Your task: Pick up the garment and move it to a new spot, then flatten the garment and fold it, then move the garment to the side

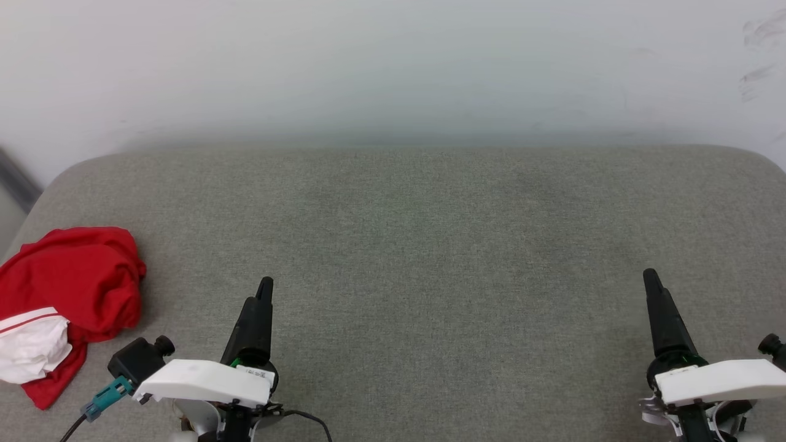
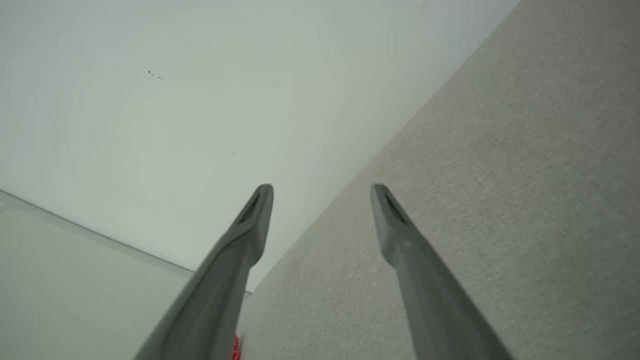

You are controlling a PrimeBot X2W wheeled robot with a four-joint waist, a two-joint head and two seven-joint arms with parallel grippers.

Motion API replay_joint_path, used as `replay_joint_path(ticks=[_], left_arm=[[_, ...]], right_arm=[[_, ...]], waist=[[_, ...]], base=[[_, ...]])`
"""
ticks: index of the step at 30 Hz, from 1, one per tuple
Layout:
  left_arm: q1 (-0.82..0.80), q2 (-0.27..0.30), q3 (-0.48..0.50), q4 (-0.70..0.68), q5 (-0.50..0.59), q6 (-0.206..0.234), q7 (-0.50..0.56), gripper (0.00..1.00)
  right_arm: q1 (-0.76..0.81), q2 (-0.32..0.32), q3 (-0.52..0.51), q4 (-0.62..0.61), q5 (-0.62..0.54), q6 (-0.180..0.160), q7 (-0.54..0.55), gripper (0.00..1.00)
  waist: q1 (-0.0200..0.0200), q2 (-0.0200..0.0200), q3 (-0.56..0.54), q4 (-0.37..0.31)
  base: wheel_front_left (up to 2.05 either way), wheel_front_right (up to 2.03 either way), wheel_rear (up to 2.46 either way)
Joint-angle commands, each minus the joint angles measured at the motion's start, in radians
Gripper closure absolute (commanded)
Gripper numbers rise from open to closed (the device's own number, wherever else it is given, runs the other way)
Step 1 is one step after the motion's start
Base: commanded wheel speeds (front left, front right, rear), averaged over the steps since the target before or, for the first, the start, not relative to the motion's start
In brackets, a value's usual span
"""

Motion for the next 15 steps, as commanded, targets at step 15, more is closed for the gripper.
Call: replay_joint_path(ticks=[15], left_arm=[[-0.030,0.005,-0.012,-0.031,0.350,0.000,-0.055,0.00]], right_arm=[[-0.005,-0.006,0.019,-0.034,-0.340,0.000,-0.016,0.00]], waist=[[0.0000,0.0000,-0.002,0.002]], base=[[0.00,0.00,0.00]])
